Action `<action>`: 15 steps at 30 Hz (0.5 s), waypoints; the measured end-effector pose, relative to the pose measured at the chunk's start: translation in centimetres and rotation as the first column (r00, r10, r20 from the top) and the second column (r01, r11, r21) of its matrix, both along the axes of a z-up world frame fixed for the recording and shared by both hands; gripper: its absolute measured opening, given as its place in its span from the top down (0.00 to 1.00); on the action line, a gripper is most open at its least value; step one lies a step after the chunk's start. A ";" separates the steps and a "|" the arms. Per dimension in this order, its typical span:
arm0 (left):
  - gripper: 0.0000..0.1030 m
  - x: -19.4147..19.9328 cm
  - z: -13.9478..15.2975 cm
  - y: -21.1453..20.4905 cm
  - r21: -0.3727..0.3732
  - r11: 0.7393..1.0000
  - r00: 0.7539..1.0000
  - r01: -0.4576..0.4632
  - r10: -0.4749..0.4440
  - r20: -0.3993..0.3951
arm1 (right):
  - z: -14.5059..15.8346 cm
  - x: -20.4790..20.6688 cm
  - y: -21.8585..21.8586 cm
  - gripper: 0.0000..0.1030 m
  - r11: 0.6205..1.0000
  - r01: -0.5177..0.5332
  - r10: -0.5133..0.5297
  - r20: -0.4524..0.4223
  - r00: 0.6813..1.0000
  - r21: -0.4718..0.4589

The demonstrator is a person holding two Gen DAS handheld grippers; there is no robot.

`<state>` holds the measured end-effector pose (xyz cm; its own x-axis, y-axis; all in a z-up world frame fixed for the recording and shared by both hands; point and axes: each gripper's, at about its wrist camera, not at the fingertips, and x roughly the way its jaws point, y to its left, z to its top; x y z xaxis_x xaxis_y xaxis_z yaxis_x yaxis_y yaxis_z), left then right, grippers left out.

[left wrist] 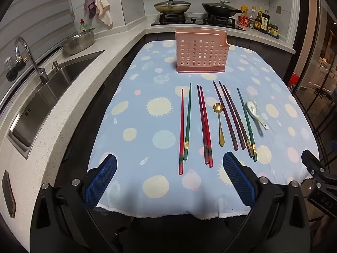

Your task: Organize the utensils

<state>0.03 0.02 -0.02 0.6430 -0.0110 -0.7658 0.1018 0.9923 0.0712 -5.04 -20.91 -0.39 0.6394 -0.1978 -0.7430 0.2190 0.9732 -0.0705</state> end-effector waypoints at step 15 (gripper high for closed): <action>0.07 0.1 -0.2 0.0 0.005 1.000 1.000 -0.002 0.002 0.000 | -0.2 0.1 -0.1 0.06 1.000 0.000 0.000 -0.002 1.000 0.003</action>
<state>0.08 0.02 -0.24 0.6427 -0.0063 -0.7661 0.1000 0.9921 0.0758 -4.96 -20.97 -0.55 0.6377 -0.1954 -0.7451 0.2186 0.9734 -0.0682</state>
